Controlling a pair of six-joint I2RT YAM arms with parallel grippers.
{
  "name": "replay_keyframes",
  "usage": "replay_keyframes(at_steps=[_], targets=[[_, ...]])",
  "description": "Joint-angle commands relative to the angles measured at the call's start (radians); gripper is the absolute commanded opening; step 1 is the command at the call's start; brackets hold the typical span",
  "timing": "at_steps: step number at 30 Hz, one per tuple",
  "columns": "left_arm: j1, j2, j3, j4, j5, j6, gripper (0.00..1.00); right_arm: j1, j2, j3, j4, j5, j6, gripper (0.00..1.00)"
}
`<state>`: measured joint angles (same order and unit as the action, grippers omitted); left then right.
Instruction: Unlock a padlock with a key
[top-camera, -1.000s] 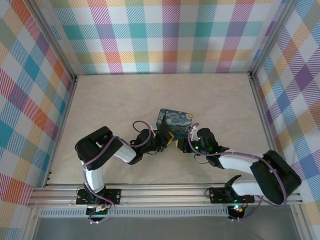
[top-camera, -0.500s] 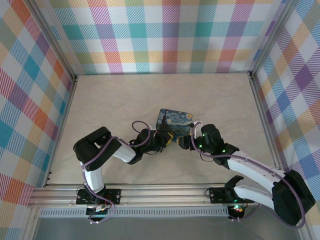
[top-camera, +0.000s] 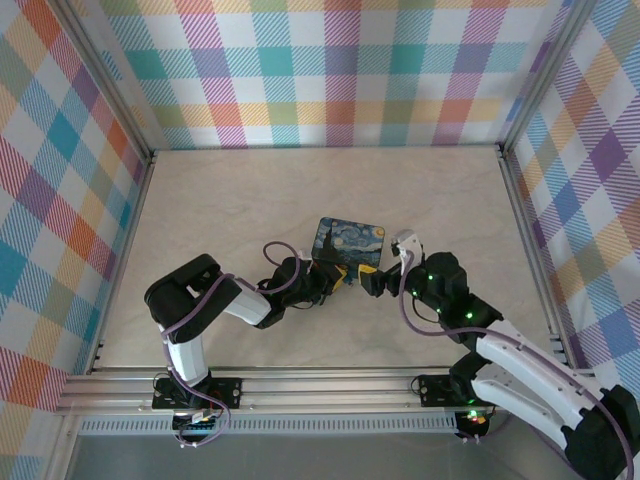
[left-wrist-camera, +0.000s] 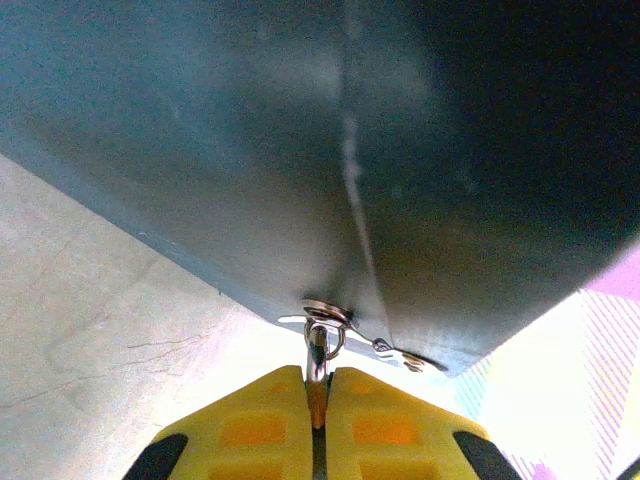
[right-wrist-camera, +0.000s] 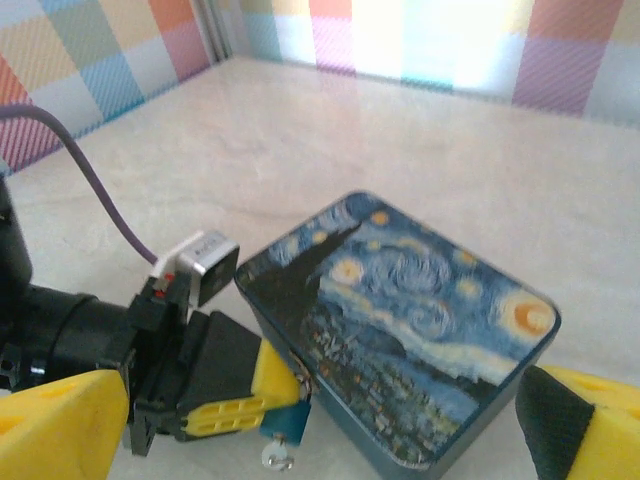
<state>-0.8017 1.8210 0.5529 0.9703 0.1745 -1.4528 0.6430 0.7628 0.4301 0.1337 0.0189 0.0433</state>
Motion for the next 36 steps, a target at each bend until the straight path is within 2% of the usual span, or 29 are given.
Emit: replay_keyframes(at_steps=[1, 6, 15, 23, 25, 28, 36], targets=[[0.010, -0.024, 0.015, -0.034, 0.016, -0.021, 0.00, 0.006, -0.038, -0.048, 0.088, -0.017, -0.132, 1.00], [0.010, -0.032, 0.018, -0.060, 0.016, -0.024, 0.00, 0.006, -0.030, -0.067, 0.070, -0.041, -0.250, 1.00], [0.010, -0.044, 0.023, -0.086, 0.016, -0.026, 0.00, 0.013, 0.139, -0.016, 0.042, -0.065, -0.290, 1.00], [0.010, -0.048, 0.030, -0.094, 0.008, -0.026, 0.00, 0.027, 0.169, -0.064, 0.103, -0.029, -0.403, 1.00], [0.010, -0.051, 0.030, -0.094, 0.007, -0.026, 0.00, 0.033, 0.182, -0.071, 0.116, -0.024, -0.431, 0.96], [0.009, -0.052, 0.031, -0.094, 0.006, -0.025, 0.00, 0.057, 0.224, -0.064, 0.109, 0.031, -0.481, 0.90], [0.008, -0.051, 0.044, -0.095, 0.017, -0.027, 0.00, 0.166, 0.301, -0.091, 0.184, 0.185, -0.651, 0.90]])
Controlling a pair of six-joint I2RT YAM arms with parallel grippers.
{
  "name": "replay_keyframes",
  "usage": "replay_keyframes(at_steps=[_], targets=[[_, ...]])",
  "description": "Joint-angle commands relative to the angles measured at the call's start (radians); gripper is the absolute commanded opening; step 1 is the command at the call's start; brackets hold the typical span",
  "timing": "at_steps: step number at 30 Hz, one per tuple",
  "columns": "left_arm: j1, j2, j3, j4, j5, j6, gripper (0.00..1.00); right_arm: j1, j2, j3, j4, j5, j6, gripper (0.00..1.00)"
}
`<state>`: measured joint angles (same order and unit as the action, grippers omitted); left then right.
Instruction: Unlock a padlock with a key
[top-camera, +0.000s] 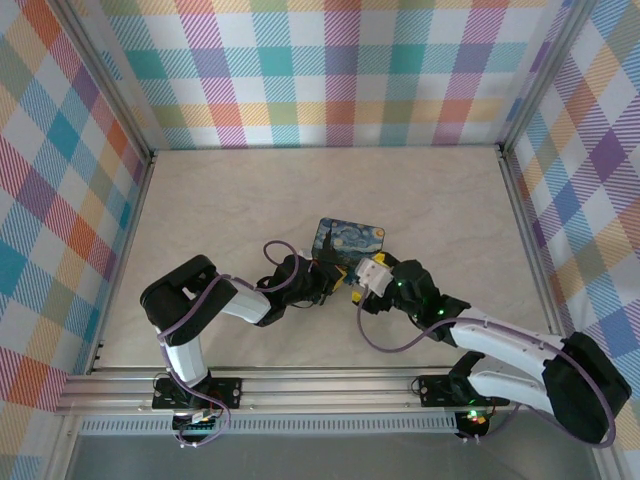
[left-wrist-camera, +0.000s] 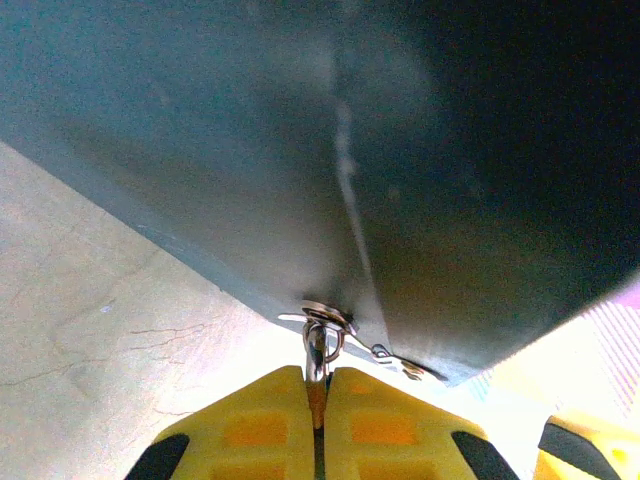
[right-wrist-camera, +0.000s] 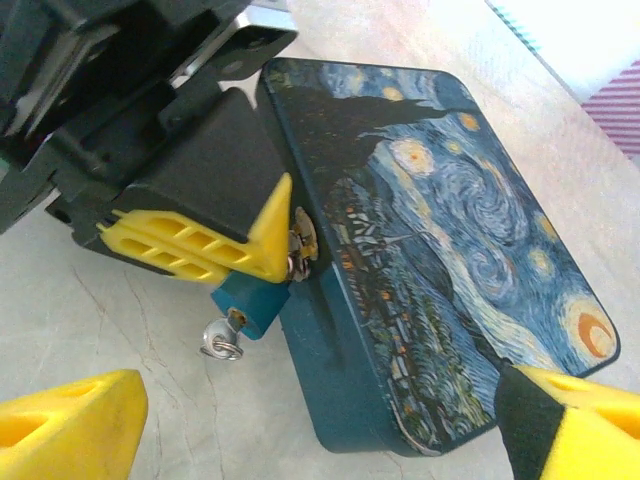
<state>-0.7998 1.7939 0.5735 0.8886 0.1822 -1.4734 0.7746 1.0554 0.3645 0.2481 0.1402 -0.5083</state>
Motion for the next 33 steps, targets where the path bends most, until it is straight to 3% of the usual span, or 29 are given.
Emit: replay_keyframes(at_steps=[1, 8, 18, 33], targets=[[0.007, -0.024, 0.023, -0.013, 0.010, -0.008, 0.00, 0.051, 0.016, -0.031, 0.084, 0.082, -0.123, 0.90], [0.007, -0.022, 0.026, -0.010, 0.016, -0.010, 0.00, 0.145, 0.084, -0.041, 0.145, 0.185, -0.220, 0.88], [0.006, -0.016, 0.026, -0.002, 0.020, -0.014, 0.00, 0.176, 0.156, -0.023, 0.140, 0.206, -0.204, 0.84], [0.006, -0.011, 0.029, 0.003, 0.026, -0.018, 0.00, 0.180, 0.230, 0.015, 0.152, 0.201, -0.168, 0.56]])
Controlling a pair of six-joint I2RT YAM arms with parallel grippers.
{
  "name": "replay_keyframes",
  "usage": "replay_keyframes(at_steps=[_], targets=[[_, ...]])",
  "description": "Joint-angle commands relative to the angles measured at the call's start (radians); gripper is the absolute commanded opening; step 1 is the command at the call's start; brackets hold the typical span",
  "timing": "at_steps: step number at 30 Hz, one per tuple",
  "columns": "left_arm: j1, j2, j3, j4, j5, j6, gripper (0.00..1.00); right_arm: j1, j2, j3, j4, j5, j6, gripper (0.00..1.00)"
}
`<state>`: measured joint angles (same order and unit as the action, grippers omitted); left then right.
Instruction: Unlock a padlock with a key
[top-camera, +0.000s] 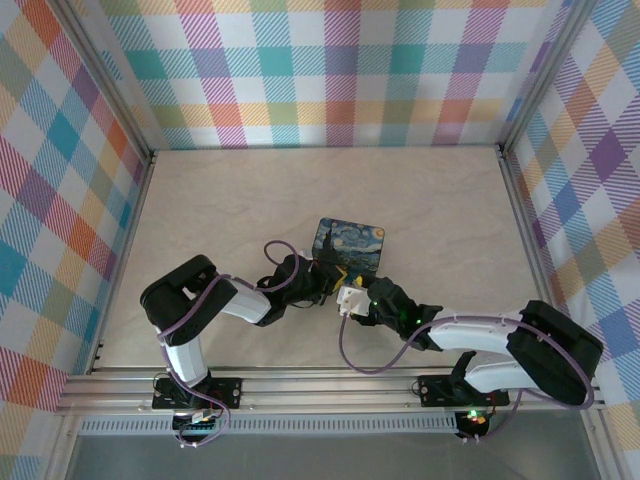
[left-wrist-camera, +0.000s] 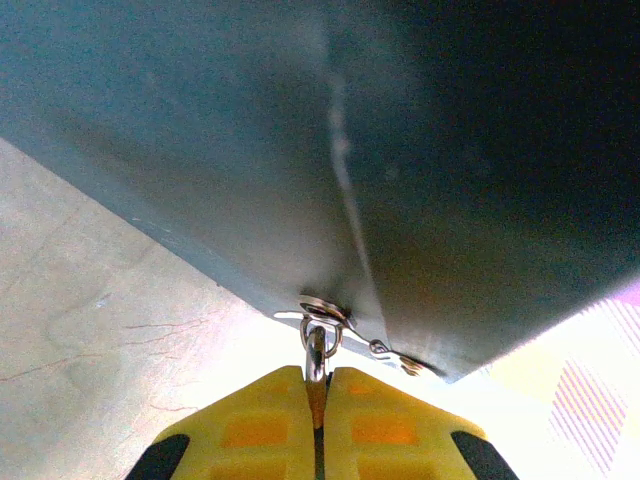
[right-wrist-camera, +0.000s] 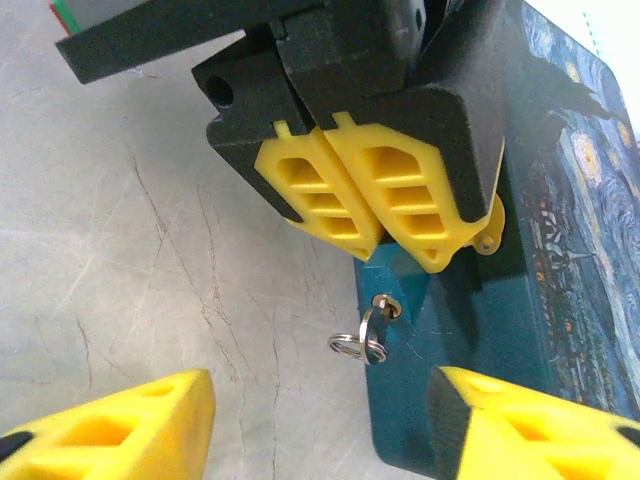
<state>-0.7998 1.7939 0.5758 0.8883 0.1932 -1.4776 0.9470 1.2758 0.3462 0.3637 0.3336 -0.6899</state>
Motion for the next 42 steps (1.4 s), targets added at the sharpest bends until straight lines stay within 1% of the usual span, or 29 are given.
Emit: replay_keyframes(at_steps=[1, 3, 9, 14, 22, 27, 34, 42], targets=[[0.007, -0.010, 0.027, 0.001, 0.015, -0.013, 0.00, 0.007, 0.014, 0.035, 0.041, 0.009, 0.016, 0.54], [0.007, -0.011, 0.027, 0.001, 0.015, -0.014, 0.00, 0.007, 0.023, 0.039, 0.047, 0.012, 0.025, 0.50], [0.007, -0.009, 0.027, 0.001, 0.017, -0.015, 0.00, 0.007, 0.048, 0.050, 0.059, 0.024, 0.029, 0.43], [0.006, -0.005, 0.026, 0.001, 0.018, -0.018, 0.00, 0.007, 0.063, 0.054, 0.067, 0.034, 0.026, 0.36], [0.006, -0.006, 0.027, 0.001, 0.020, -0.018, 0.00, 0.007, 0.063, 0.053, 0.085, 0.054, 0.032, 0.27], [0.007, -0.005, 0.027, 0.001, 0.022, -0.018, 0.00, 0.007, 0.062, 0.055, 0.102, 0.060, 0.043, 0.20], [0.006, -0.004, 0.025, 0.001, 0.021, -0.019, 0.00, 0.007, 0.071, 0.062, 0.100, 0.088, 0.052, 0.01], [0.006, -0.006, 0.024, 0.000, 0.020, -0.020, 0.00, 0.007, 0.076, 0.074, 0.094, 0.122, 0.073, 0.00]])
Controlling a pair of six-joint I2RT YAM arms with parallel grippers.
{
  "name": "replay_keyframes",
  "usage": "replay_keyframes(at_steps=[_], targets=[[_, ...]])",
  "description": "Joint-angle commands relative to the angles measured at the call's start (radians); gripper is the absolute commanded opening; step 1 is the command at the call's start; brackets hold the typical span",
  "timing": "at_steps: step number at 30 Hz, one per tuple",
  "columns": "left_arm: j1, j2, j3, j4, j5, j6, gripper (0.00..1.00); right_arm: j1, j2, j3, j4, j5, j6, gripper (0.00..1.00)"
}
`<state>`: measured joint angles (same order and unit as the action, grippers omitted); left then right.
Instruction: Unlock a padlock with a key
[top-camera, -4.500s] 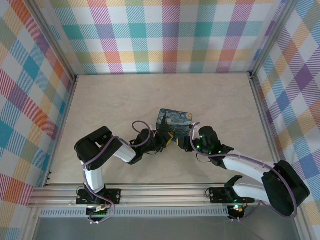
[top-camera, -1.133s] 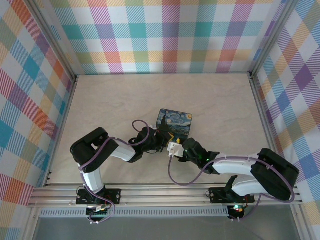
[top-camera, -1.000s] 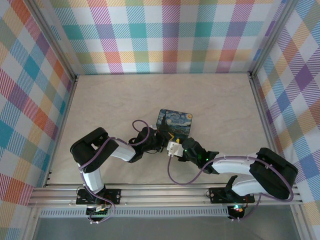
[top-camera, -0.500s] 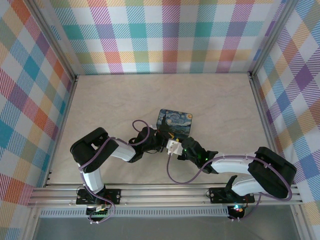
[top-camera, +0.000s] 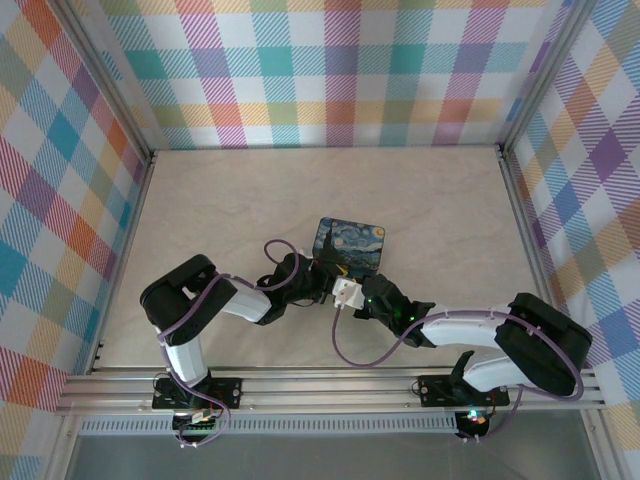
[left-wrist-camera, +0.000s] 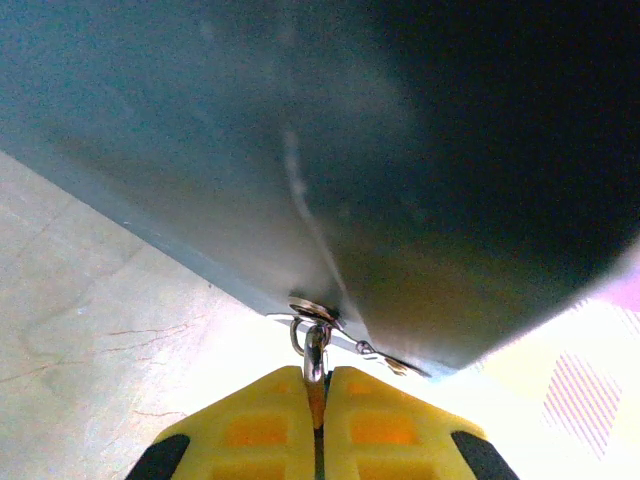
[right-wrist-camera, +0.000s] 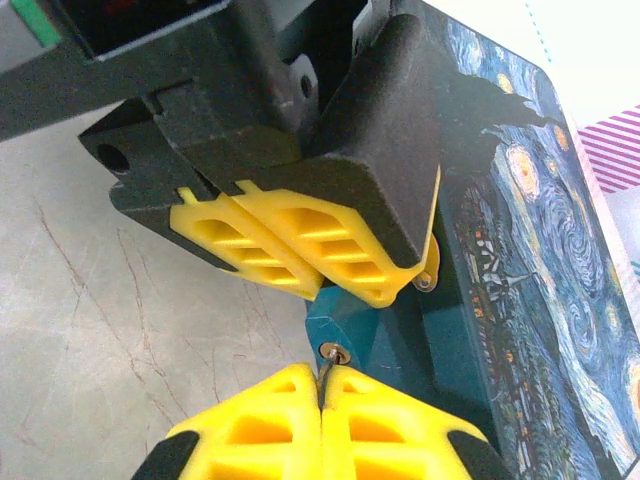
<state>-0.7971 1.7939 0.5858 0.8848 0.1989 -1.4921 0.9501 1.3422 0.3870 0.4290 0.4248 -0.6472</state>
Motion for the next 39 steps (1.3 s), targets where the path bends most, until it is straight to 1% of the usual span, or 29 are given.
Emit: replay_keyframes(at_steps=[1, 10, 13, 15, 24, 33, 39], targets=[[0.003, -0.007, 0.014, 0.002, 0.013, -0.005, 0.00, 0.005, 0.010, 0.037, 0.027, 0.036, 0.036, 0.00], [0.001, -0.012, 0.011, -0.001, 0.008, -0.007, 0.00, 0.009, 0.011, 0.105, -0.029, 0.051, 0.144, 0.00], [0.001, -0.014, 0.010, -0.005, 0.005, -0.006, 0.00, 0.012, 0.000, 0.137, -0.088, 0.023, 0.197, 0.00], [0.000, -0.016, 0.008, -0.007, 0.004, -0.006, 0.00, 0.011, -0.013, 0.144, -0.100, 0.007, 0.271, 0.00], [0.000, -0.019, 0.011, -0.018, 0.002, -0.003, 0.00, 0.012, -0.038, 0.063, -0.047, -0.025, 0.642, 0.00], [-0.002, -0.024, 0.017, -0.046, -0.001, 0.011, 0.00, 0.011, -0.035, -0.013, 0.031, -0.074, 0.880, 0.00], [-0.003, -0.036, 0.020, -0.071, -0.008, 0.024, 0.00, 0.009, -0.007, -0.039, 0.075, -0.110, 0.953, 0.00]])
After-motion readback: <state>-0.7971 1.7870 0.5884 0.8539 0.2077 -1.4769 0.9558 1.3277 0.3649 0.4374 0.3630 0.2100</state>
